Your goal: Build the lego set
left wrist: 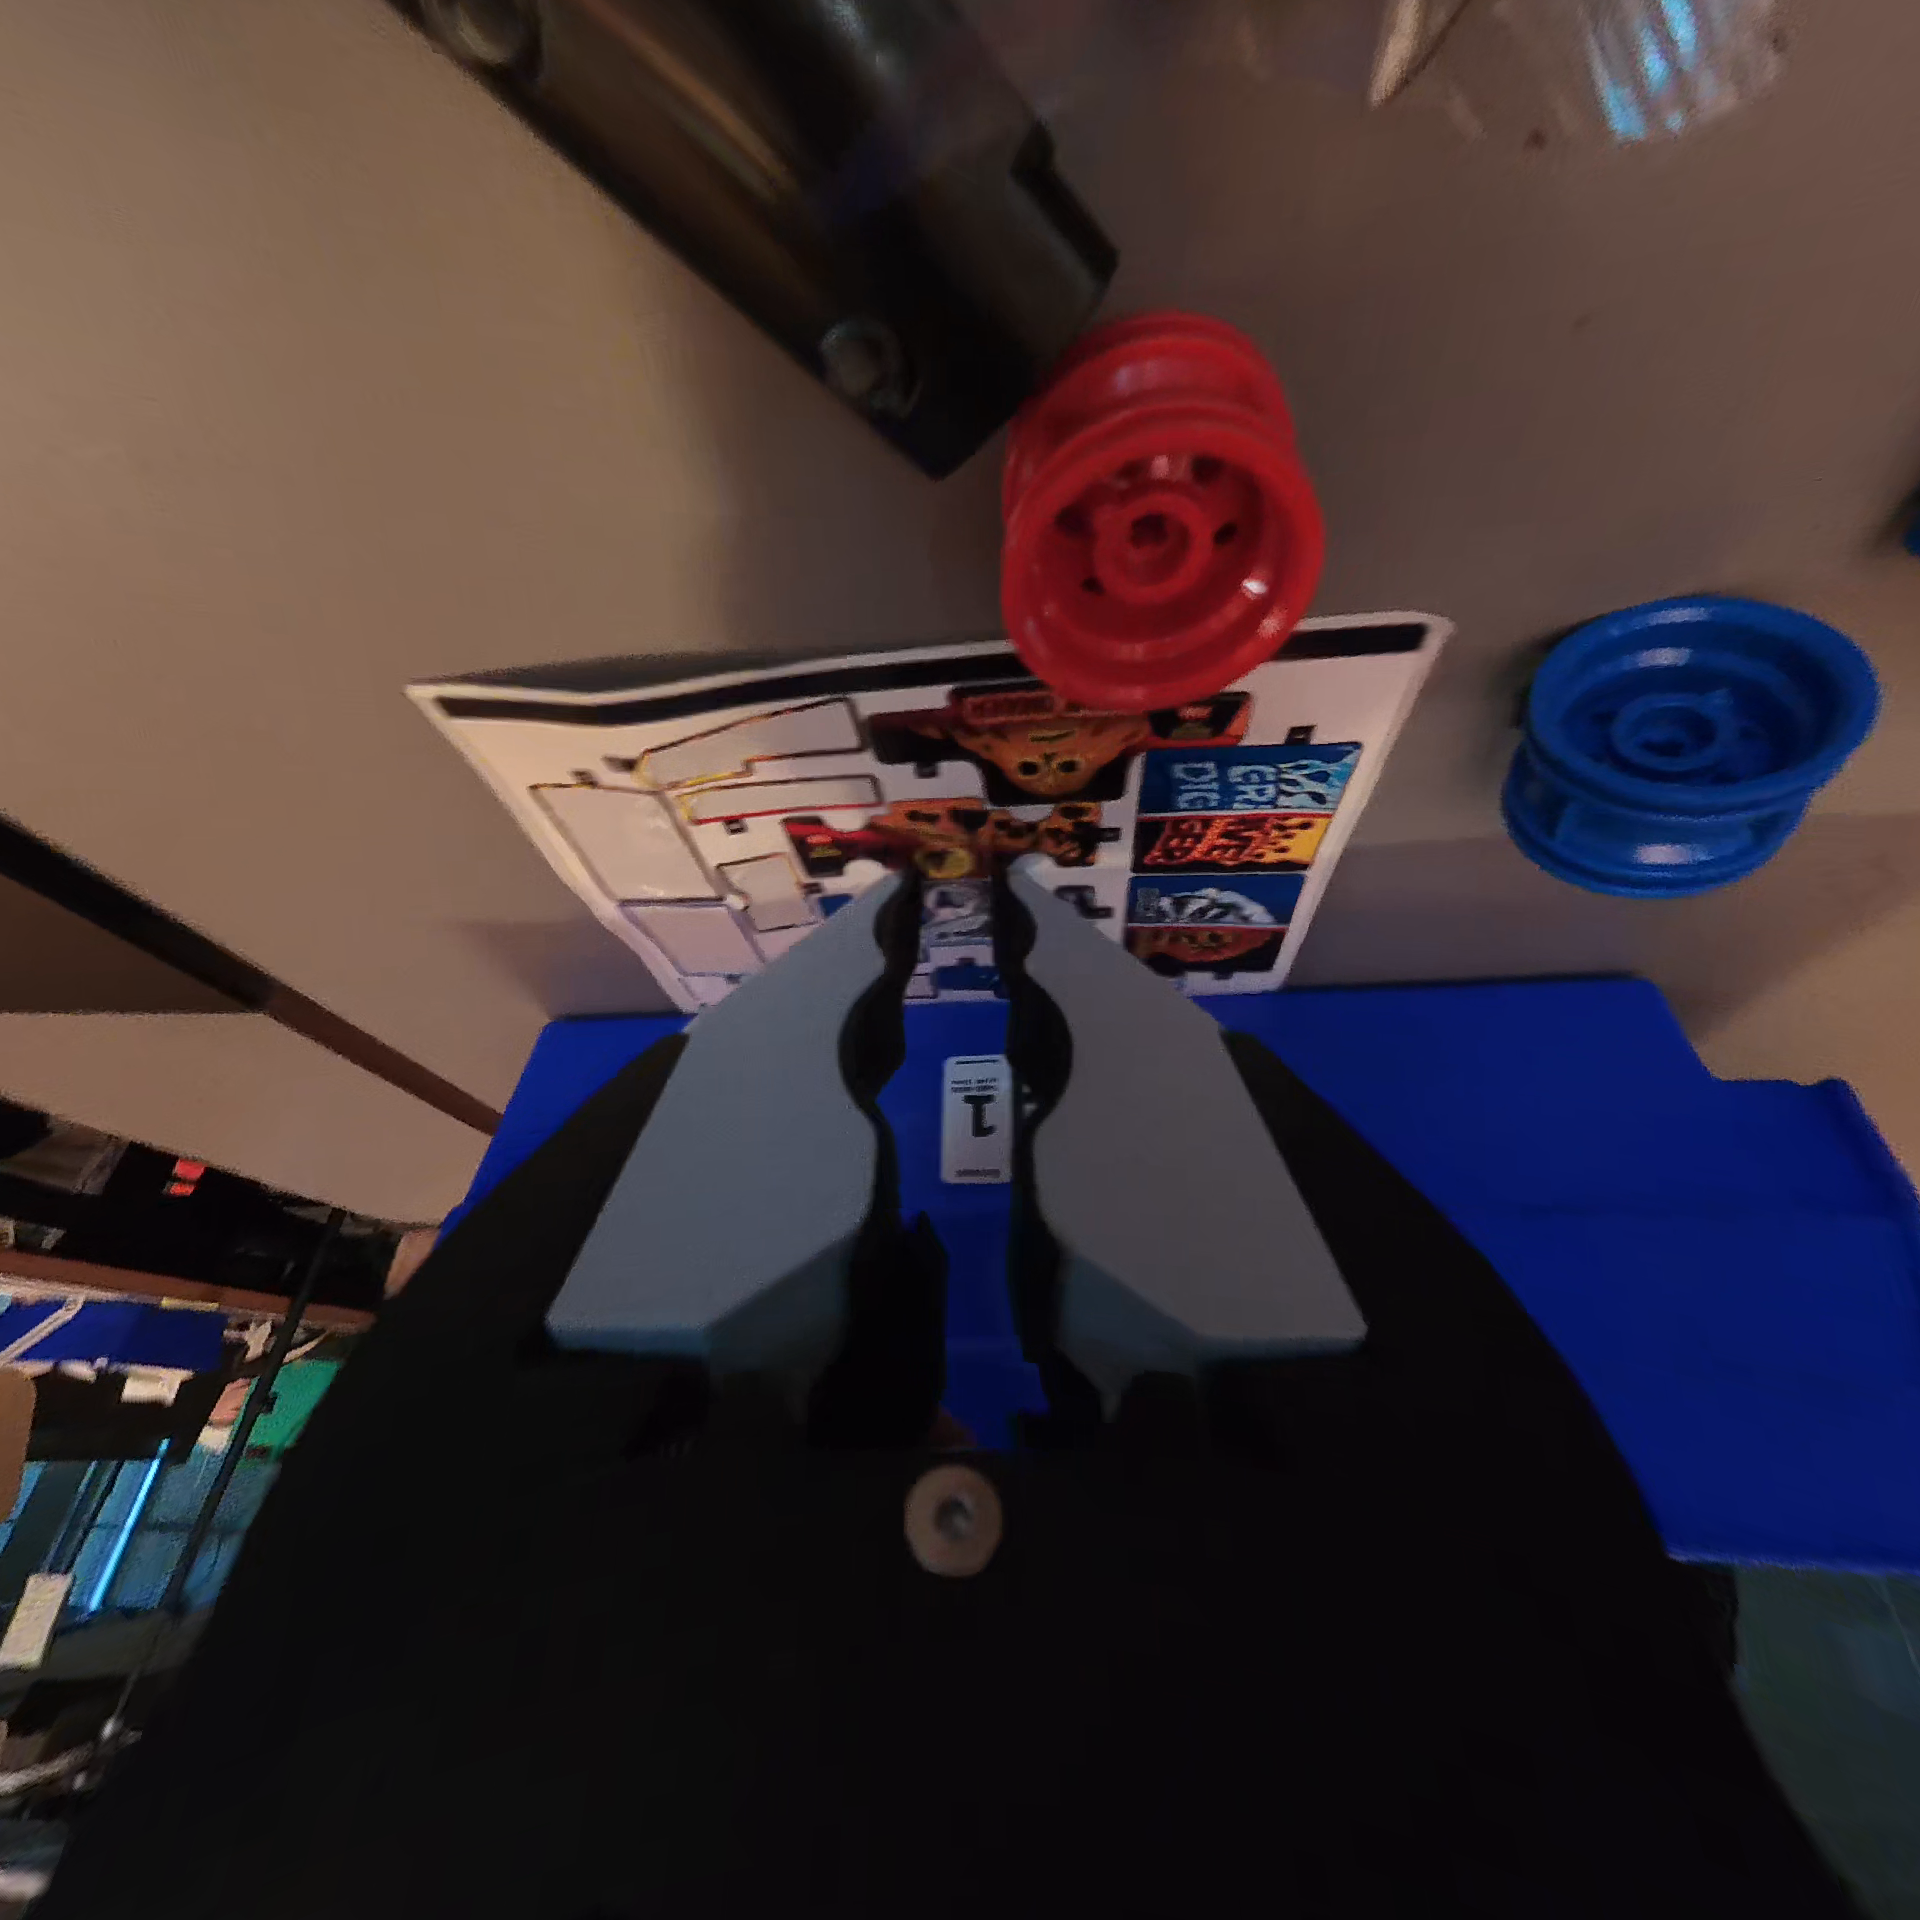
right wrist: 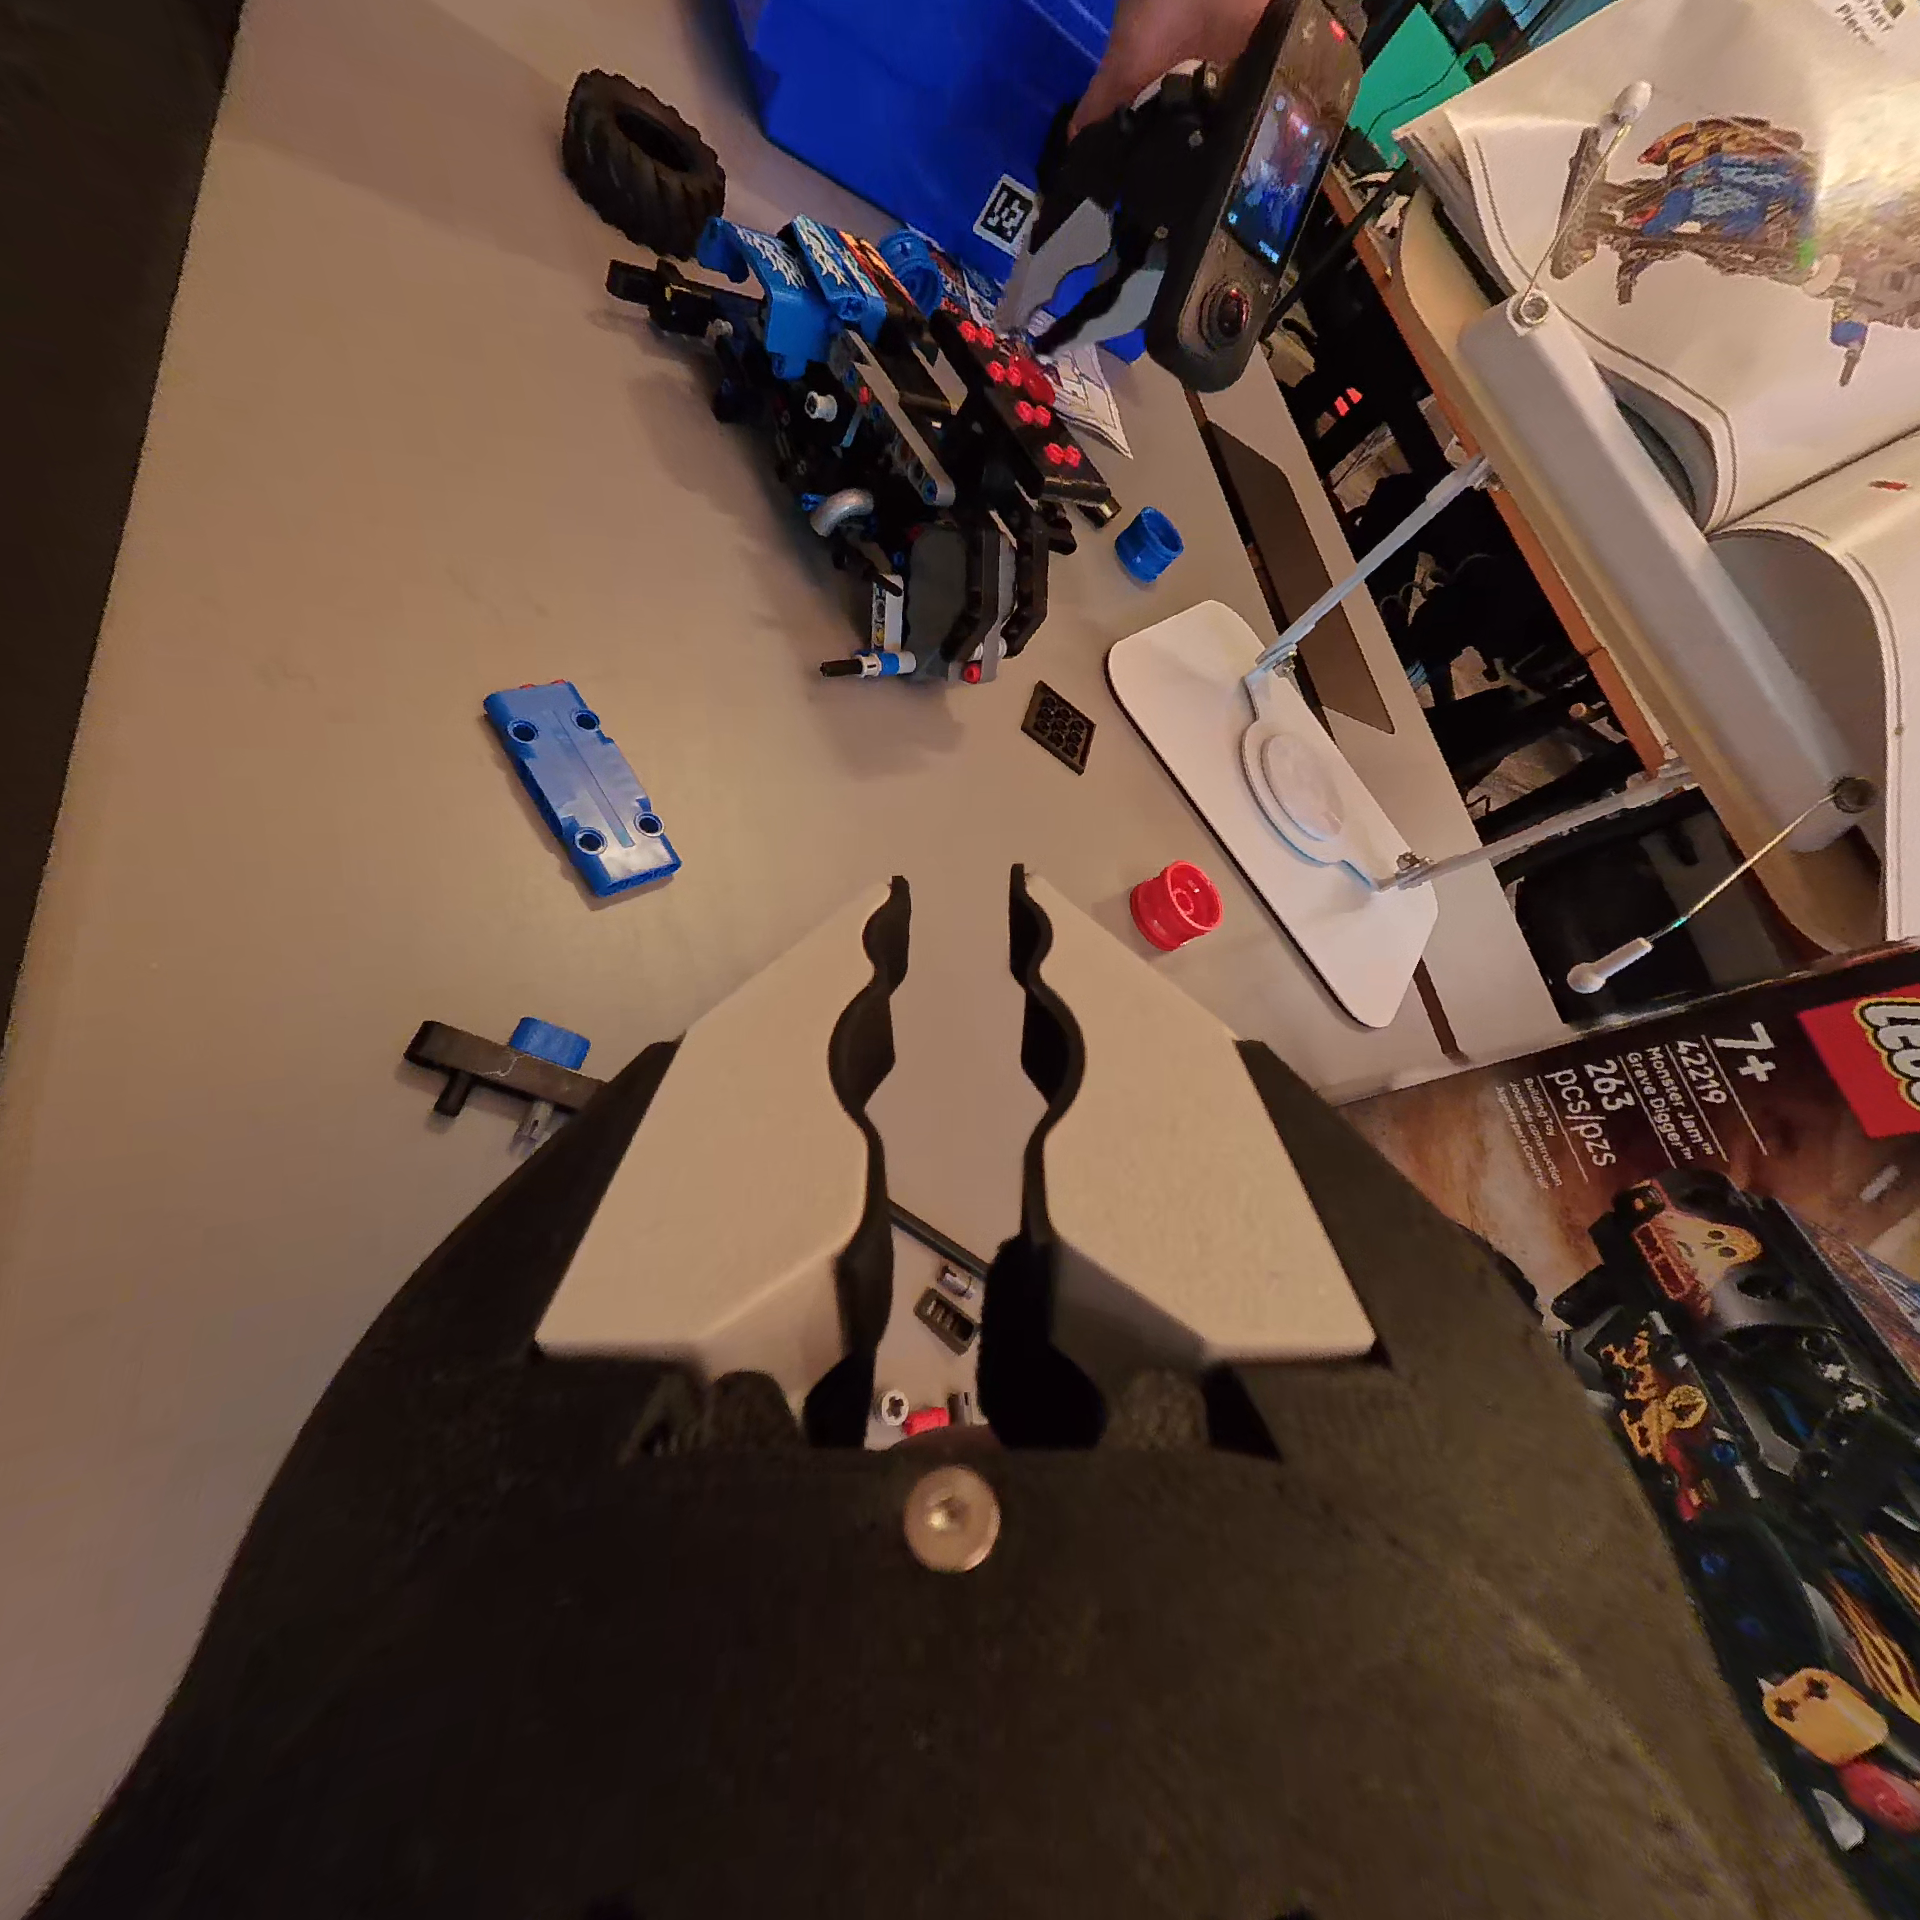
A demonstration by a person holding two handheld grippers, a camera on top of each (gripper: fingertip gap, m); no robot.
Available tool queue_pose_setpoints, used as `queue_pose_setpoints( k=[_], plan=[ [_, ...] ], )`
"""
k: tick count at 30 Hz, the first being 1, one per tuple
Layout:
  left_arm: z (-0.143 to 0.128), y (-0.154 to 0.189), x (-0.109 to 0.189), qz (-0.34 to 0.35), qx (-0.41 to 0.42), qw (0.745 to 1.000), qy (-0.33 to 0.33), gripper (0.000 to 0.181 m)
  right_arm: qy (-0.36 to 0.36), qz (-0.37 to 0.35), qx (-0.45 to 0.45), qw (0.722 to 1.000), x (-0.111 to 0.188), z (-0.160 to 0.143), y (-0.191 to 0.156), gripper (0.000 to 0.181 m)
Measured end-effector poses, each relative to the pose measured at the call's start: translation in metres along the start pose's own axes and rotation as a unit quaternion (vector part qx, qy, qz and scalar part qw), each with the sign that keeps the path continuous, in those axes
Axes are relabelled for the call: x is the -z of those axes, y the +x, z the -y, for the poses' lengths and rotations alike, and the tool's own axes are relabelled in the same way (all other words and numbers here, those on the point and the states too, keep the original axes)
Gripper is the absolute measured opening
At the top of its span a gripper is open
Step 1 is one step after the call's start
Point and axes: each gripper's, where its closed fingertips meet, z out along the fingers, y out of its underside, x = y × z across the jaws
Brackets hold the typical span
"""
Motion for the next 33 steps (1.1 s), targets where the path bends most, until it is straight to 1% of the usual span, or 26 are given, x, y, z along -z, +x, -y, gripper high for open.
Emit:
queue_pose_setpoints(
  k=[1,2,3,4,5,6,7,9,10,11,12,14,15,17,19,21,23,26,28,31,33],
  plan=[
    [0.000,-0.006,0.003,0.014,0.010,1.000,0.005,0.021,0.000,0.000,0.000,1.000,0.000,0.000,0.000,0.018],
    [0.002,-0.012,0.007,0.027,0.025,0.999,0.016,0.038,0.000,0.000,-0.001,1.000,0.000,0.000,0.000,0.018],
    [0.003,-0.019,0.010,0.040,0.041,0.998,0.025,0.061,-0.001,0.000,-0.001,1.000,0.000,-0.001,0.000,0.018],
    [-0.001,-0.027,0.010,0.055,0.051,0.997,0.019,0.086,-0.001,0.000,-0.002,1.000,0.000,-0.001,0.000,0.018],
    [-0.008,-0.033,0.008,0.066,0.056,0.996,0.005,0.107,-0.001,0.001,-0.003,1.000,-0.001,-0.002,0.000,0.018],
    [-0.014,-0.036,0.005,0.067,0.060,0.996,-0.011,0.123,-0.002,0.002,-0.003,1.000,-0.001,-0.002,0.000,0.018],
    [-0.017,-0.036,0.001,0.060,0.056,0.996,-0.019,0.127,-0.003,0.003,-0.004,1.000,-0.002,-0.003,0.000,0.018],
    [-0.011,-0.028,-0.007,0.034,0.031,0.999,-0.015,0.113,-0.005,0.004,-0.004,1.000,-0.002,-0.004,-0.001,0.018],
    [-0.010,-0.022,-0.009,0.009,0.019,0.999,-0.025,0.105,-0.006,0.004,-0.006,1.000,-0.002,-0.005,0.000,0.018],
    [-0.010,-0.022,-0.010,0.000,0.014,0.999,-0.036,0.104,-0.006,0.004,-0.007,1.000,-0.002,-0.005,0.000,0.018],
    [-0.009,-0.018,-0.010,-0.019,0.007,0.999,-0.044,0.096,-0.006,0.004,-0.008,1.000,-0.002,-0.005,0.000,0.018],
    [-0.010,-0.019,-0.010,-0.020,0.001,0.998,-0.066,0.095,-0.007,0.003,-0.008,1.000,-0.002,-0.006,0.000,0.018],
    [-0.010,-0.020,-0.009,-0.017,-0.003,0.997,-0.071,0.089,-0.007,0.003,-0.008,1.000,-0.002,-0.006,0.001,0.018],
    [-0.009,-0.023,-0.007,-0.010,-0.011,0.998,-0.068,0.066,-0.006,0.002,-0.009,1.000,-0.001,-0.006,0.001,0.018],
    [-0.009,-0.022,-0.006,-0.012,-0.008,0.998,-0.064,0.058,-0.004,0.001,-0.008,1.000,0.000,-0.005,0.001,0.018],
    [-0.008,-0.024,-0.004,0.003,-0.003,0.998,-0.056,0.020,-0.001,0.000,-0.008,1.000,0.001,-0.003,0.002,0.018],
    [-0.007,-0.025,-0.003,0.021,0.004,0.999,-0.043,0.006,0.001,-0.001,-0.007,1.000,0.002,-0.003,0.002,0.018],
    [-0.009,-0.025,0.004,0.046,0.025,0.998,-0.035,0.001,0.001,-0.002,-0.005,1.000,0.003,-0.002,0.002,0.018],
    [-0.012,-0.027,0.014,0.081,0.041,0.995,-0.028,0.000,0.000,-0.002,-0.004,1.000,0.002,-0.002,0.002,0.018],
    [-0.017,-0.029,0.039,0.137,0.072,0.988,-0.007,0.000,0.002,-0.004,-0.008,1.000,0.002,0.000,0.002,0.019],
    [-0.016,-0.023,0.059,0.163,0.095,0.982,0.032,0.000,0.000,-0.006,-0.009,1.000,0.001,0.001,0.003,0.019]
  ],
)
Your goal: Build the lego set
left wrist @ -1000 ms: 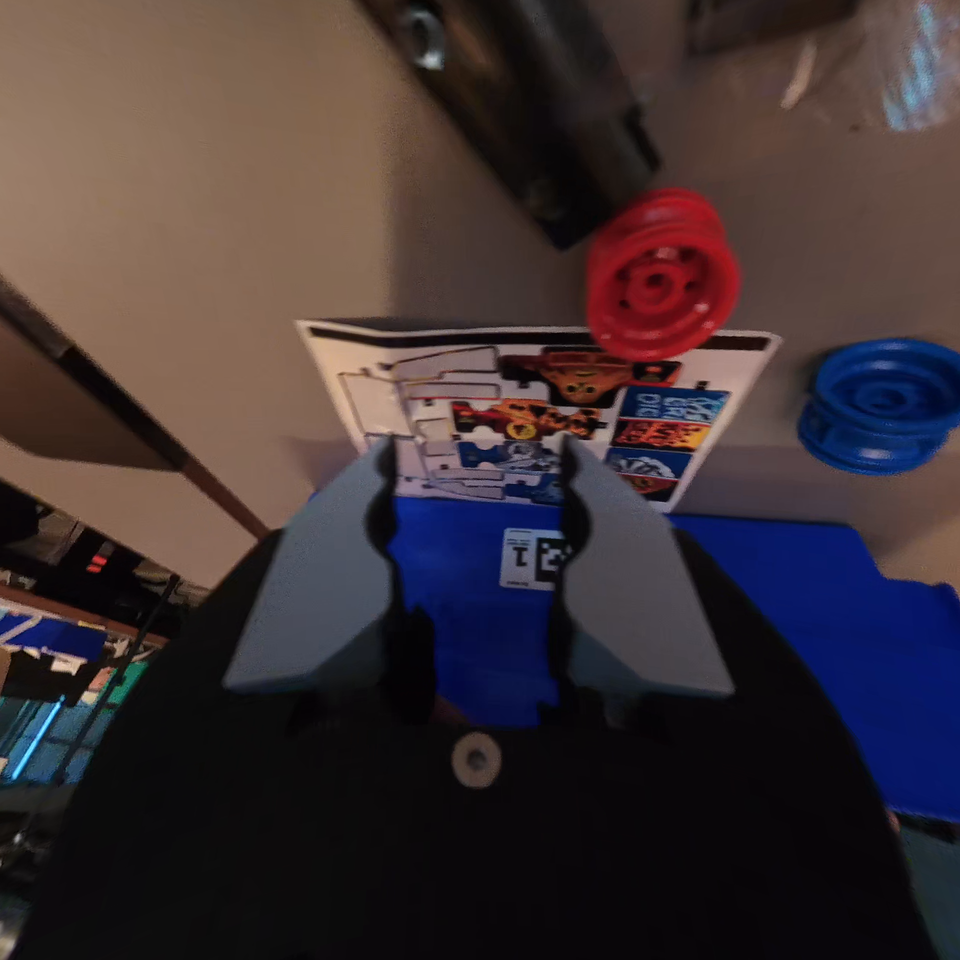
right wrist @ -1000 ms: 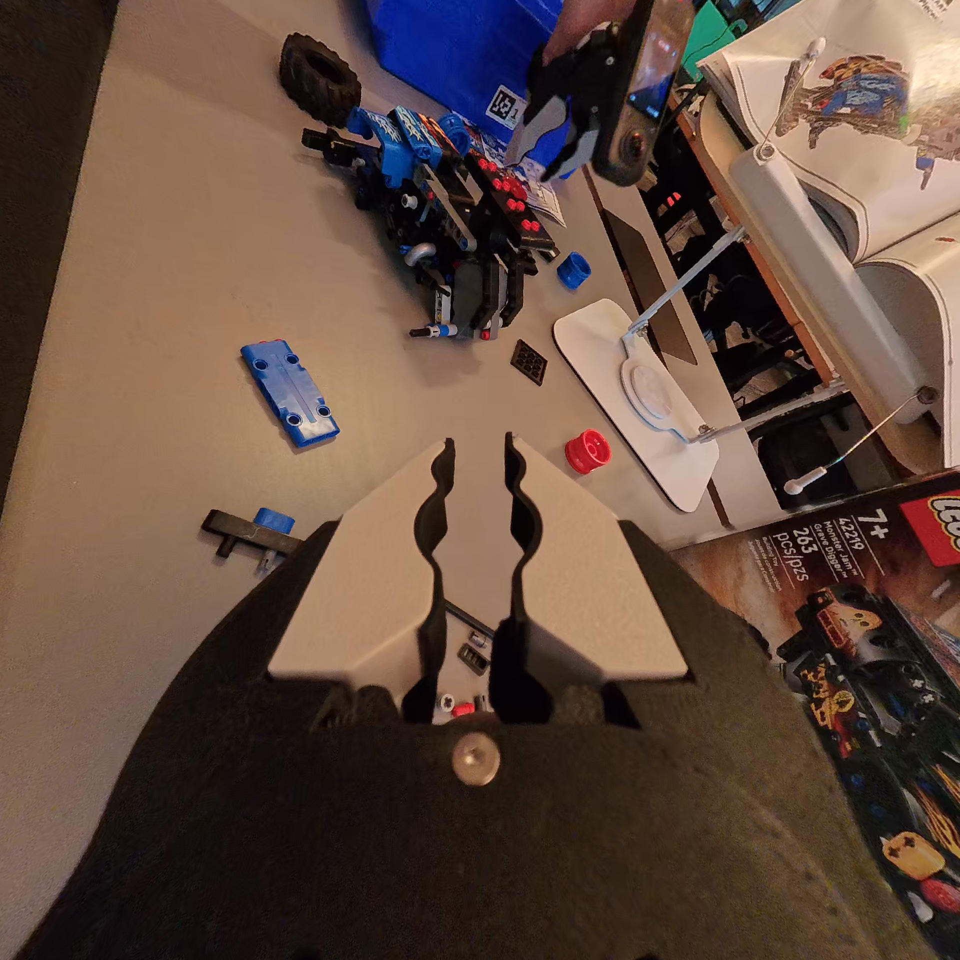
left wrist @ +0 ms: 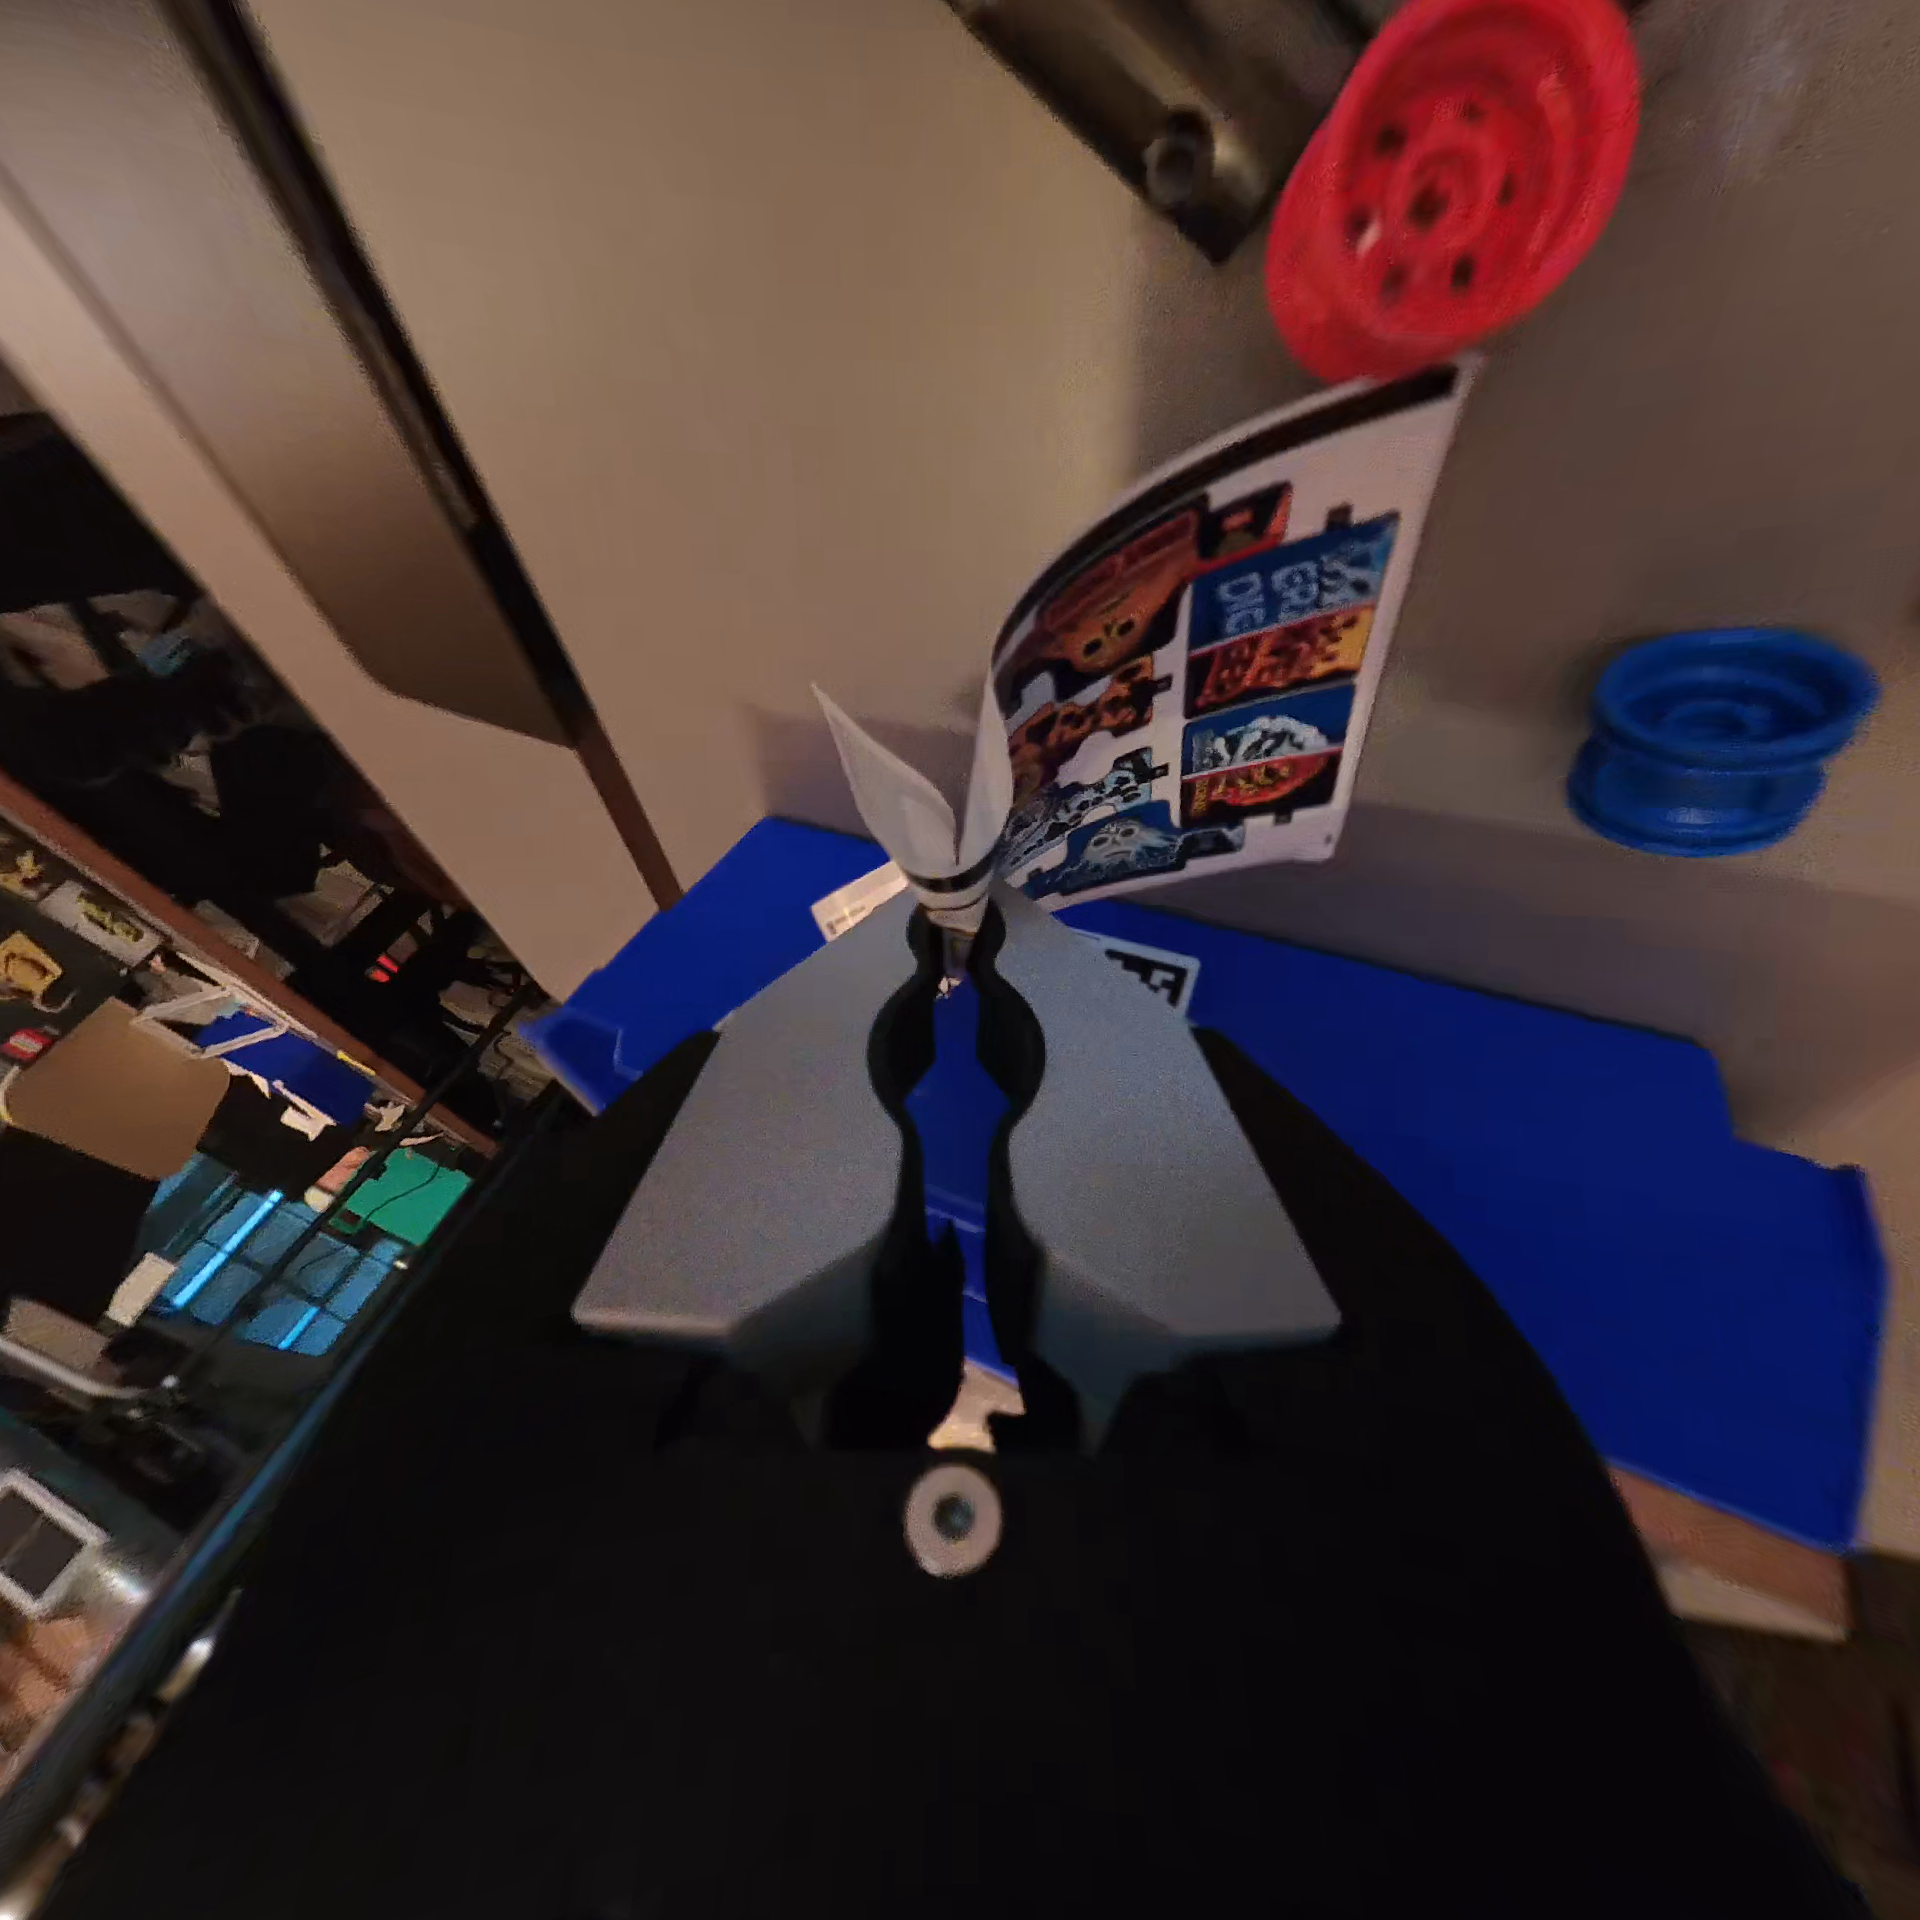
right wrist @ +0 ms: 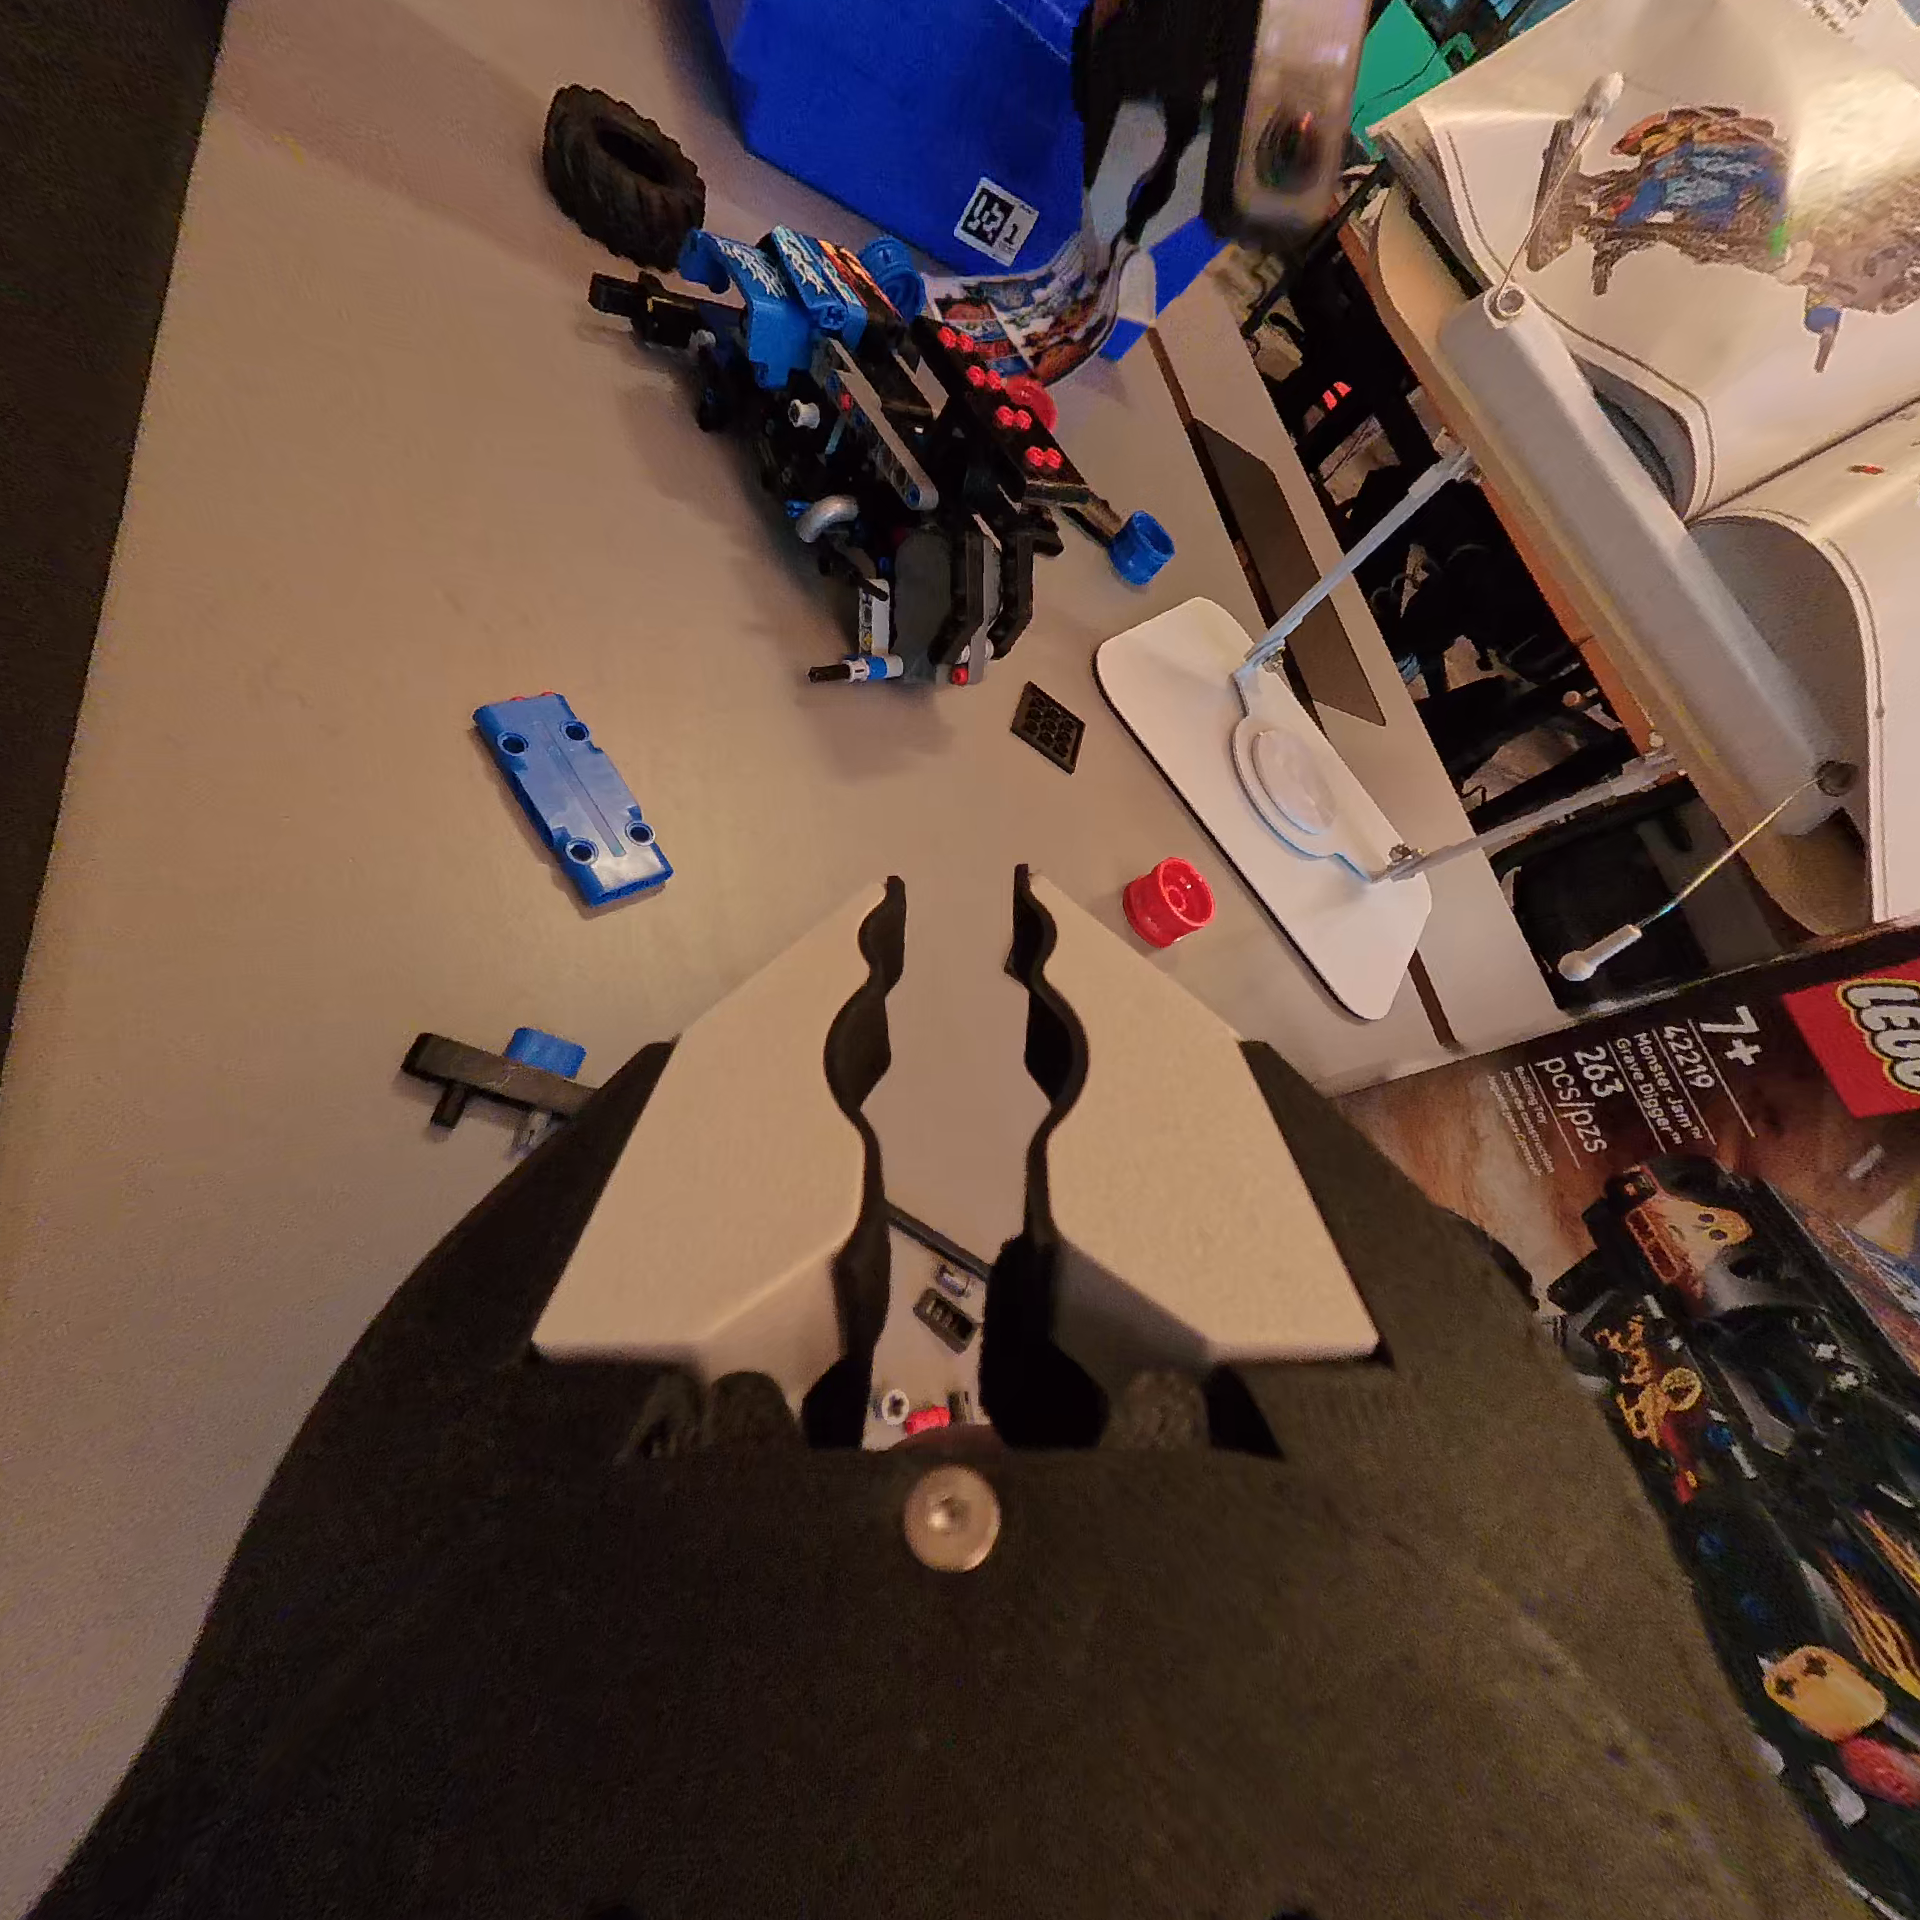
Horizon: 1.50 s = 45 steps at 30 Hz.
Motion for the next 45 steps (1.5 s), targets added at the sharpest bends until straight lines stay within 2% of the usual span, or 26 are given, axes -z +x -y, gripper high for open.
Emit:
queue_pose_setpoints(
  k=[5,9,13,17,20,21,23,26,28,29,32,35,37,41,43,45],
  plan=[
    [-0.008,0.000,0.058,0.052,0.077,0.994,0.059,0.000,0.005,-0.013,-0.013,1.000,-0.003,0.016,0.003,0.023],
    [0.013,0.013,0.125,0.037,0.148,0.972,0.176,0.000,0.025,-0.025,-0.055,0.998,-0.006,0.045,0.009,0.029],
    [0.058,0.035,0.198,-0.015,0.191,0.923,0.334,0.000,0.070,-0.021,-0.130,0.989,-0.012,0.081,0.017,0.037],
    [0.107,0.069,0.253,-0.102,0.203,0.860,0.456,0.000,0.113,-0.008,-0.216,0.970,-0.021,0.101,0.032,0.048],
    [0.138,0.092,0.270,-0.153,0.203,0.827,0.501,0.000,0.150,0.027,-0.287,0.946,-0.027,0.109,0.036,0.055],
    [0.147,0.099,0.275,-0.170,0.203,0.816,0.515,0.000,0.167,0.037,-0.302,0.938,-0.026,0.112,0.037,0.052],
    [0.162,0.107,0.285,-0.202,0.212,0.786,0.545,0.000,0.185,0.050,-0.326,0.926,-0.025,0.113,0.038,0.038],
    [0.178,0.118,0.288,-0.244,0.222,0.754,0.568,0.000,0.221,0.079,-0.356,0.904,-0.018,0.115,0.036,0.000],
    [0.182,0.119,0.286,-0.255,0.232,0.739,0.579,0.001,0.232,0.101,-0.376,0.891,-0.014,0.113,0.035,0.000],
    [0.183,0.119,0.286,-0.262,0.235,0.731,0.585,0.009,0.241,0.109,-0.386,0.884,-0.011,0.113,0.035,0.000],
    [0.181,0.114,0.280,-0.240,0.246,0.732,0.589,0.034,0.254,0.144,-0.413,0.863,-0.004,0.112,0.034,0.000],
    [0.172,0.102,0.276,-0.179,0.260,0.748,0.584,0.070,0.259,0.172,-0.437,0.844,0.001,0.110,0.034,0.000],
    [0.165,0.092,0.281,-0.115,0.253,0.763,0.584,0.080,0.253,0.181,-0.444,0.841,0.001,0.105,0.033,0.000],
    [0.168,0.091,0.308,-0.059,0.202,0.771,0.601,0.078,0.245,0.216,-0.440,0.836,0.005,0.106,0.025,0.000],
    [0.174,0.093,0.309,-0.058,0.181,0.786,0.588,0.066,0.236,0.232,-0.436,0.837,0.005,0.106,0.020,0.000],
    [0.183,0.105,0.303,-0.090,0.157,0.801,0.571,0.050,0.239,0.242,-0.434,0.834,0.006,0.107,0.017,0.000]
  ],
)
